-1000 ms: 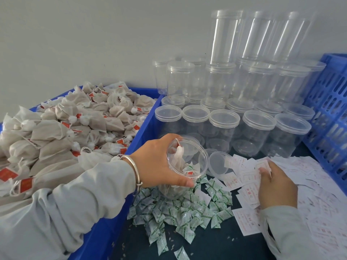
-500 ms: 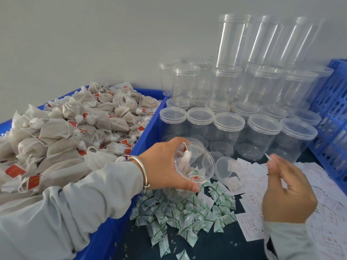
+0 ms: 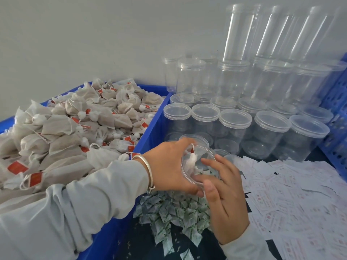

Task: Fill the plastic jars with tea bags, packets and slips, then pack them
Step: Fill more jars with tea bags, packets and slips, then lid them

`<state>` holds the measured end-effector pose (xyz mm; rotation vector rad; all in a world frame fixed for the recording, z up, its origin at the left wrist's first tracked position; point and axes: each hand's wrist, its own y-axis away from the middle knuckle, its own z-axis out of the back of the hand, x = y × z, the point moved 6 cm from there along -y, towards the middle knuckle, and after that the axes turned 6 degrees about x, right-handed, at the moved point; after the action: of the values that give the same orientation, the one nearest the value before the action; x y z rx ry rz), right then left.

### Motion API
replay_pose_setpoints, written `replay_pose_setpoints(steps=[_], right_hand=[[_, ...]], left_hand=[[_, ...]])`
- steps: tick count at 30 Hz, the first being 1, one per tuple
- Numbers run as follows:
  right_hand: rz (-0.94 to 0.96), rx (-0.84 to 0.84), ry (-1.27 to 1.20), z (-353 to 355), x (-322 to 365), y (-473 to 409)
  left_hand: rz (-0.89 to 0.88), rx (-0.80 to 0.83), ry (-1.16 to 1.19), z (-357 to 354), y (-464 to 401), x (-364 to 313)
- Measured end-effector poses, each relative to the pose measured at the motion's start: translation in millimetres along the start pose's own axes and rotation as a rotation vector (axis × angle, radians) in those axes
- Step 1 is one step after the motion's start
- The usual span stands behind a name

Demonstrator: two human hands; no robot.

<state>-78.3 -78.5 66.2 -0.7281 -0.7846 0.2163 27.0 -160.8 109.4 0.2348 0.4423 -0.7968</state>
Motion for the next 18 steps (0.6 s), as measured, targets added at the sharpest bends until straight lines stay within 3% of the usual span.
replay_pose_setpoints(steps=[7, 18], right_hand=[[0.092, -0.127, 0.027, 8.9, 9.8, 0.2], [0.051, 0.022, 0.015, 2.7, 6.3, 2.2]], left_hand=[[0.013, 0.005, 0.034, 0.3, -1.0, 2.7], [-0.011, 0.016, 0.008, -2.5, -0.2, 2.3]])
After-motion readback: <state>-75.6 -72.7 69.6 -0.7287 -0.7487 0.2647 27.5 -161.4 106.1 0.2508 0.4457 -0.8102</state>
